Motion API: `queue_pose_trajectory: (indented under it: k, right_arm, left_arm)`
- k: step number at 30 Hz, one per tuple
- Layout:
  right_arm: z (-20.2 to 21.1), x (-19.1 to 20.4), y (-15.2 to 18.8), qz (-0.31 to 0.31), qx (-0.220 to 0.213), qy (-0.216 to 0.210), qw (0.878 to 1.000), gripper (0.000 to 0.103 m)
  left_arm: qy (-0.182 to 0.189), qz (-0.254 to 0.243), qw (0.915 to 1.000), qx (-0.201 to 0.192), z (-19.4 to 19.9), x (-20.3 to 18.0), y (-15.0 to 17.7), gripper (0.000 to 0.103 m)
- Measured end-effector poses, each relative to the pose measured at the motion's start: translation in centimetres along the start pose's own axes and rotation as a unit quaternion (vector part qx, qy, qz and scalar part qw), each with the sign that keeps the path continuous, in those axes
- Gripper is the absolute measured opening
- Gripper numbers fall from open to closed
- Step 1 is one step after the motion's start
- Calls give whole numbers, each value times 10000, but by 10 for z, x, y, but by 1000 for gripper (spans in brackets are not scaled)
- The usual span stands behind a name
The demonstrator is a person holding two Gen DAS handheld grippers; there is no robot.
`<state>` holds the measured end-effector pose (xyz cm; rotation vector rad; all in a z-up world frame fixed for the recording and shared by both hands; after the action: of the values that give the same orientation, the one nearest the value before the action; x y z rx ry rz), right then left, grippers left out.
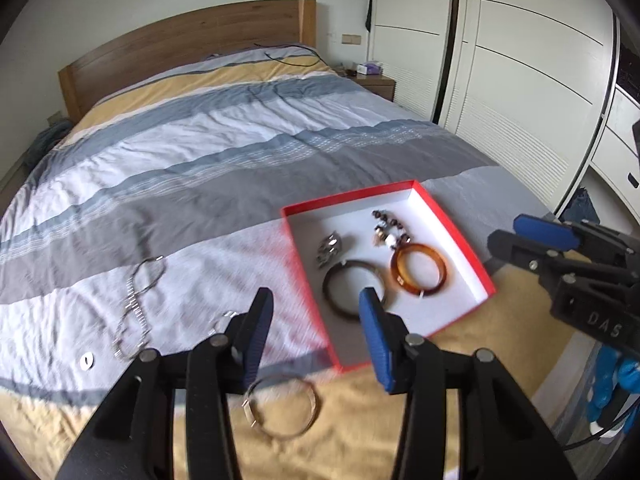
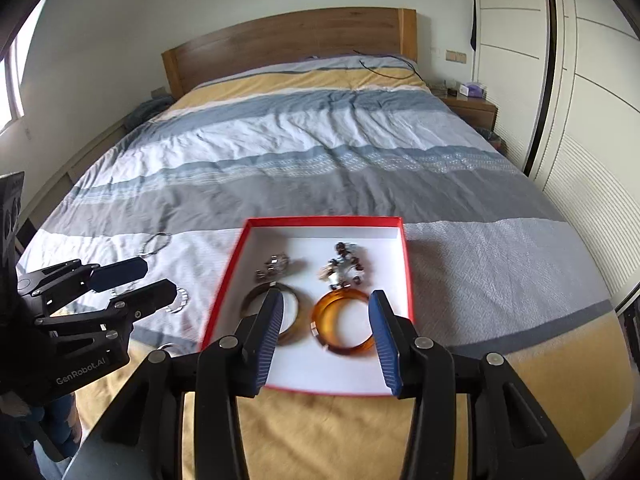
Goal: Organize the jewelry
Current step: 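Move both tools toward the silver bangles on the cover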
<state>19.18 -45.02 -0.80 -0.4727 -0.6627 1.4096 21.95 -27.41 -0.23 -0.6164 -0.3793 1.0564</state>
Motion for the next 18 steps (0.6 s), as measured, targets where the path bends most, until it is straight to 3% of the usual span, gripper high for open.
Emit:
queue_pose_trajectory:
  k: [8,18]
  right_arm:
    - [59,54,34,109,-100,-240,9996,44]
    - [103,110,61,275,-184,-433,9985,44]
  left_arm:
    - [-307,129,9994,-27,76,34,54,43]
    - [-575,399,9974,-190,145,76,108,43]
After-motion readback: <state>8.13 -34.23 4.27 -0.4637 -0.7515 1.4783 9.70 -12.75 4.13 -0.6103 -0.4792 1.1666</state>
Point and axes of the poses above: each gripper's, at about its wrist camera, not at the fingertips, and z roughly against the way its jaws point, x to its left, y to its underside, the point moved 2 cm from there along -z, roughly the way its jaws point, and after that the axes turned 3 degrees about x, right-handed, at the moved point
